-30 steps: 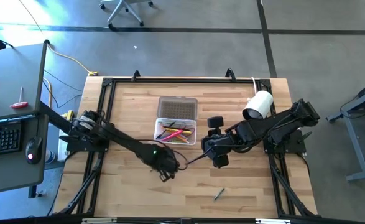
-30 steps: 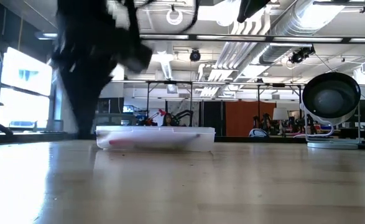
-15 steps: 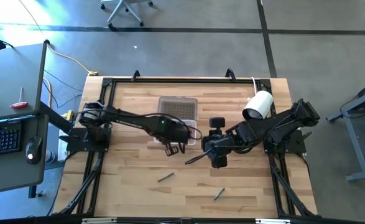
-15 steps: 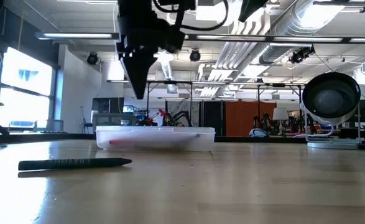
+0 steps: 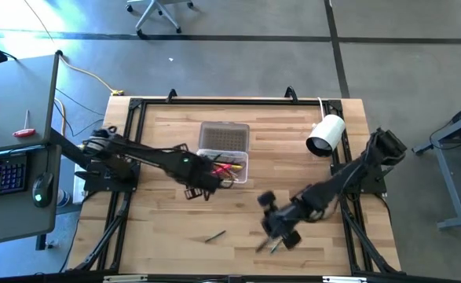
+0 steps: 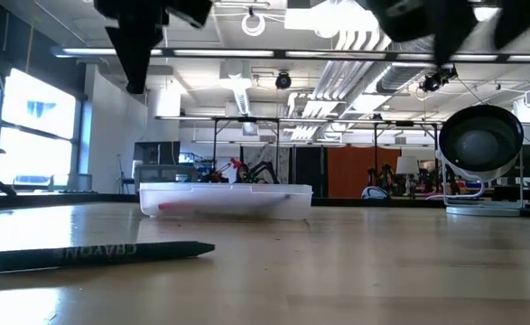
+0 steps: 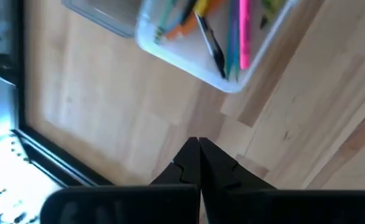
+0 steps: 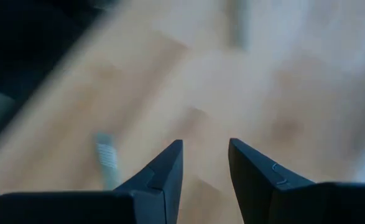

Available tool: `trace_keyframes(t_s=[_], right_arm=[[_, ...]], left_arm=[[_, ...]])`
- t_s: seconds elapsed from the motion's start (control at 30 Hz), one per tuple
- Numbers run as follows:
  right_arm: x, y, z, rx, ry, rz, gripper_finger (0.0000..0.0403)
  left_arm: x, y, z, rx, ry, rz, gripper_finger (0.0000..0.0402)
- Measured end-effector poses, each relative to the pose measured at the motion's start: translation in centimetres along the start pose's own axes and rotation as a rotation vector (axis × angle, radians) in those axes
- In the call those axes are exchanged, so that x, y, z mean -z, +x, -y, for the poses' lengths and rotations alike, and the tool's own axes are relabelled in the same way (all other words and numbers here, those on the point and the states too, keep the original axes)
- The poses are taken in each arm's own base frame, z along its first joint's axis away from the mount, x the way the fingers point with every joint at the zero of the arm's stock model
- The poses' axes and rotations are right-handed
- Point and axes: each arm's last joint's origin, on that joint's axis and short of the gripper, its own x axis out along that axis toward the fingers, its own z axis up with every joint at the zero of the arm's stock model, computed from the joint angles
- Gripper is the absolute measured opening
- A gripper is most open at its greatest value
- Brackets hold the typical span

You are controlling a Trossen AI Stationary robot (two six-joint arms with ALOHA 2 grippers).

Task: Pick & place school supplies into a supply box
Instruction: Put the right dark green crayon into the black box

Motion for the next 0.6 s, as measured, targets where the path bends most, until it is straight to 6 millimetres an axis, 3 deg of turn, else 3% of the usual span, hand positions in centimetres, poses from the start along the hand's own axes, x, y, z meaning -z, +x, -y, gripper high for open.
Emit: trace_keyframes(t_s=[0.2,0.37,0.47,0.6], right_arm=[[2.3,2.9,-4.3,-0.171,0.010,0.254,0.0108],[6.3,4.4,-7.3,-0.253,-0.073,0.361,0.0108],[8.8,4.9,-8.2,-0.226,-0.101,0.375,0.0108],[10.5,5.4,-8.0,-0.123,-0.074,0.356,0.0108]], left_arm=[[2.8,-3.6,-1.0,0.022,-0.122,0.172,0.0045],[4.8,-5.7,-1.2,0.102,-0.224,0.258,0.0048],[5.4,-6.4,-1.1,0.136,-0.245,0.294,0.0048],[5.6,-6.5,-0.9,0.144,-0.256,0.301,0.0048]])
